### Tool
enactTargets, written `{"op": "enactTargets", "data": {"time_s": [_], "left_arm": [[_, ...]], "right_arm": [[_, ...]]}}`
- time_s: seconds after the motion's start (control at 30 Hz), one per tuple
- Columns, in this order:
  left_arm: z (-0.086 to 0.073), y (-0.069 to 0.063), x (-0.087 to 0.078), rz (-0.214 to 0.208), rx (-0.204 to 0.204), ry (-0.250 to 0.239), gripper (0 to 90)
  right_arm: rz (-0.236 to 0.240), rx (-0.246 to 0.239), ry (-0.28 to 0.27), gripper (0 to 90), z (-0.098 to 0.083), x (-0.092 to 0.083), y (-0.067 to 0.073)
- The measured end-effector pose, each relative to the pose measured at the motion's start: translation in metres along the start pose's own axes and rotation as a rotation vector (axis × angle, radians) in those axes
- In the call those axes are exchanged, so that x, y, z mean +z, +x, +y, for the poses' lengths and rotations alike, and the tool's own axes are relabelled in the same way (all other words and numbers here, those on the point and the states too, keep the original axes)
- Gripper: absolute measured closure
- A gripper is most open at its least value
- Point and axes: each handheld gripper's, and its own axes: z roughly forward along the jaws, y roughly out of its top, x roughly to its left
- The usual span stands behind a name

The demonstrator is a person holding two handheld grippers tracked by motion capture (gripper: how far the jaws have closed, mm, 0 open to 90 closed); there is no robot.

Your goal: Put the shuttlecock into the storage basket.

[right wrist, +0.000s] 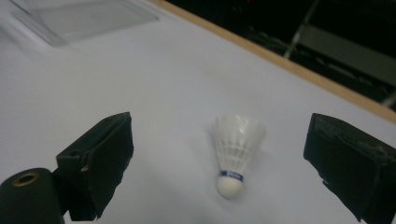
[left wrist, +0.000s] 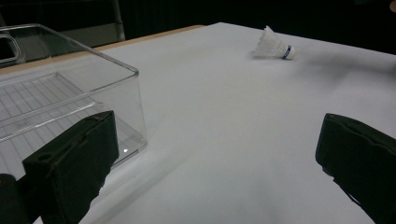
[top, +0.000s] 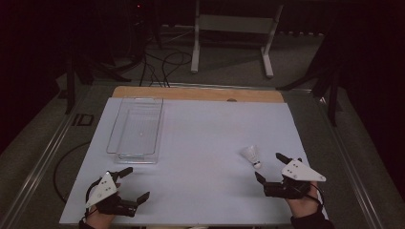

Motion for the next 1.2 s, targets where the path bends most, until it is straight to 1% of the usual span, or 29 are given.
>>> {"op": "enactTargets", "data": {"time_s": [0.1,0.13,0.2,0.23,0.27,0.37,0.4,0.47,0.63,0.83,0.87,0.9,0.97,1.03,1.1,1.13,1.2], "left_arm": [[0.0,0.0,0.0,0.002,-0.002,-0.001,0.0],[0.0,0.0,0.0,0.002,-0.002,-0.001,0.0],[0.0,0.0,0.0,0.001,-0.002,-0.002,0.0],[0.0,0.0,0.0,0.001,-0.001,-0.001,0.0],[0.0,0.0,0.0,-0.001,0.0,-0.002,0.0],[0.0,0.0,0.0,-0.001,-0.002,-0.003,0.0],[0.0,0.0,0.0,-0.001,-0.002,-0.003,0.0],[0.0,0.0,0.0,0.0,-0.003,-0.003,0.0],[0.0,0.0,0.0,-0.001,0.001,-0.002,0.0],[0.0,0.0,0.0,0.0,0.003,0.001,0.0],[0.0,0.0,0.0,0.001,0.002,0.001,0.0],[0.0,0.0,0.0,0.0,0.003,0.001,0.0],[0.0,0.0,0.0,0.001,0.003,0.001,0.0],[0.0,-0.001,0.001,0.0,0.003,0.002,0.0],[0.0,0.0,0.0,0.0,0.004,0.002,0.0],[0.0,0.0,0.0,0.0,0.004,0.002,0.0],[0.0,0.0,0.0,0.0,0.003,0.001,0.0]], "right_arm": [[-0.019,0.015,0.035,8.4,0.0,0.003,-0.004],[-0.019,0.015,0.035,8.4,0.0,0.003,-0.004],[-0.023,0.015,0.06,8.4,0.001,0.004,-0.005],[-0.017,0.022,0.077,8.3,0.001,0.005,-0.006],[-0.023,0.029,0.086,8.3,0.001,0.006,-0.006],[-0.022,0.034,0.089,8.0,0.002,0.007,-0.008],[-0.021,0.041,0.106,7.8,0.003,0.008,-0.008],[-0.026,0.046,0.121,7.8,0.003,0.01,-0.008],[-0.021,0.076,0.163,7.7,0.003,0.015,-0.01],[-0.019,0.076,0.197,7.7,0.004,0.019,-0.013],[-0.011,0.088,0.204,7.7,0.005,0.02,-0.014],[-0.011,0.095,0.213,7.7,0.006,0.02,-0.015],[-0.007,0.101,0.215,7.7,0.006,0.02,-0.015],[-0.012,0.106,0.247,7.7,0.009,0.022,-0.016],[-0.011,0.116,0.264,7.6,0.011,0.023,-0.017],[-0.011,0.116,0.264,7.6,0.011,0.023,-0.017],[-0.011,0.109,0.301,7.6,0.013,0.027,-0.018]]}}
